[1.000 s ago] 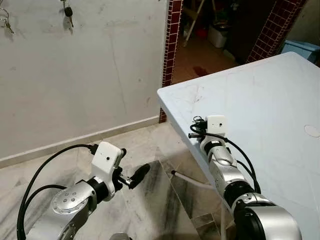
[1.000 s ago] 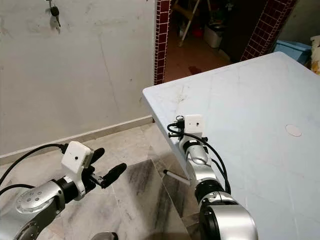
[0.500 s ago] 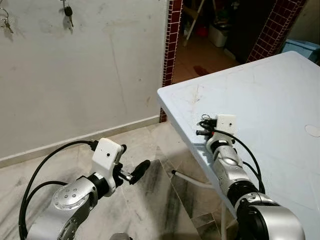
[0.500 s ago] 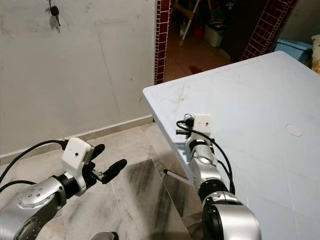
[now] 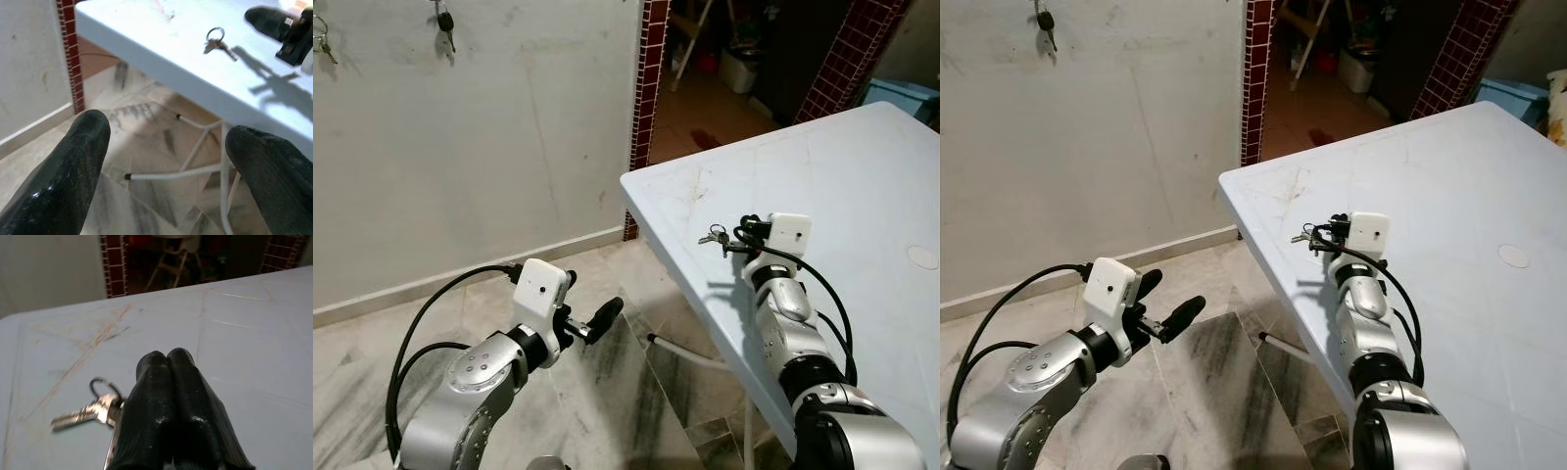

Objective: Hang keys on a hook

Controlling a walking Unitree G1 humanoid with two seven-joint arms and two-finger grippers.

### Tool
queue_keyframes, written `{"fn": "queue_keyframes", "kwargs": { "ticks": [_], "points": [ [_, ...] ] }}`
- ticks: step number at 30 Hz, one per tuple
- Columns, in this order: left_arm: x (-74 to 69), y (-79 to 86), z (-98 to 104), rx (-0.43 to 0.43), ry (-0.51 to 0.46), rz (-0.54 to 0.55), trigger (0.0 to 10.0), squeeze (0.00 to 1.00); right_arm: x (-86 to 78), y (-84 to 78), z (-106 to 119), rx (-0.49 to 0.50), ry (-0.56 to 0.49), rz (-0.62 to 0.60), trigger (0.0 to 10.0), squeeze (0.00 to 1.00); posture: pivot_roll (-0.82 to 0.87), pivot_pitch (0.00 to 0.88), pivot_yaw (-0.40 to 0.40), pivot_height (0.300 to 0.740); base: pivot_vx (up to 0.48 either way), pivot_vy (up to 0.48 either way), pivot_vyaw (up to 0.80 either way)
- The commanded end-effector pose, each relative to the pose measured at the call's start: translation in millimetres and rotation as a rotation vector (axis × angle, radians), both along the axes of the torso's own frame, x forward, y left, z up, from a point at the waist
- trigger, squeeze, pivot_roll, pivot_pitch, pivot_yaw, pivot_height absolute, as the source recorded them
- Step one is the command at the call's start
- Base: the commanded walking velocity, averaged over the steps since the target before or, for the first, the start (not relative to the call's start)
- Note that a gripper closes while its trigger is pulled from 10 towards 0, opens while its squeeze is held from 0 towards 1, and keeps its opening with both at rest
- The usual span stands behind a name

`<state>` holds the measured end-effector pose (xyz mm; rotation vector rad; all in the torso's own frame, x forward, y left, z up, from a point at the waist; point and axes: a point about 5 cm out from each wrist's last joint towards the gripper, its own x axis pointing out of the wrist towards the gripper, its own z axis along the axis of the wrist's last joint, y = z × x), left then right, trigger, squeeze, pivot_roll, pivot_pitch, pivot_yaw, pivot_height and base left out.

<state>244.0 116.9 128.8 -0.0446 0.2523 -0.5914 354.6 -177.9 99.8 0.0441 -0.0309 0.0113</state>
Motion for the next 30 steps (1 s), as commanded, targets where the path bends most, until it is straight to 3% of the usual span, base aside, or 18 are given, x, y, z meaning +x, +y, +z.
{"fn": "queue_keyframes", "kwargs": {
  "ticks": [1,8,22,24,25,26,30],
  "points": [
    [2.2,-5.1,0.2,-0.003,-0.012,-0.012,10.0,0.00,-0.5,3.3,2.6,-0.035,-0.017,0.055,10.0,1.00,0.25,0.050,-0.091,0.740,0.000,0.000,0.00],
    [6.0,-10.5,-1.0,0.008,-0.027,-0.070,10.0,0.00,-2.2,8.9,-4.7,-0.074,0.027,0.104,10.0,1.00,0.24,0.039,-0.102,0.740,0.000,0.000,0.00],
    [18.9,-9.1,0.5,-0.003,-0.067,-0.014,10.0,0.00,-6.6,10.3,-8.2,-0.082,0.029,0.108,10.0,1.00,0.22,0.037,-0.100,0.740,0.000,0.000,0.00],
    [20.2,-8.6,1.8,-0.010,-0.075,-0.005,10.0,0.00,-7.0,10.0,-7.0,-0.084,0.021,0.103,10.0,0.94,0.22,0.037,-0.100,0.740,0.000,0.000,0.00],
    [20.9,-8.0,2.9,-0.014,-0.082,0.004,10.0,0.00,-7.4,9.6,-5.7,-0.082,0.013,0.100,10.0,0.04,0.22,0.033,-0.100,0.740,0.000,0.000,0.00],
    [21.3,-6.4,5.3,-0.023,-0.096,0.023,10.0,0.00,-8.3,9.1,-2.5,-0.079,-0.008,0.096,10.0,0.00,0.22,0.031,-0.101,0.740,0.000,0.000,0.00],
    [17.8,2.1,12.6,-0.049,-0.137,0.097,10.0,0.00,-16.3,5.3,10.4,-0.065,-0.081,0.075,10.0,0.00,0.21,0.028,-0.101,0.740,0.000,0.000,0.00]
  ]
}}
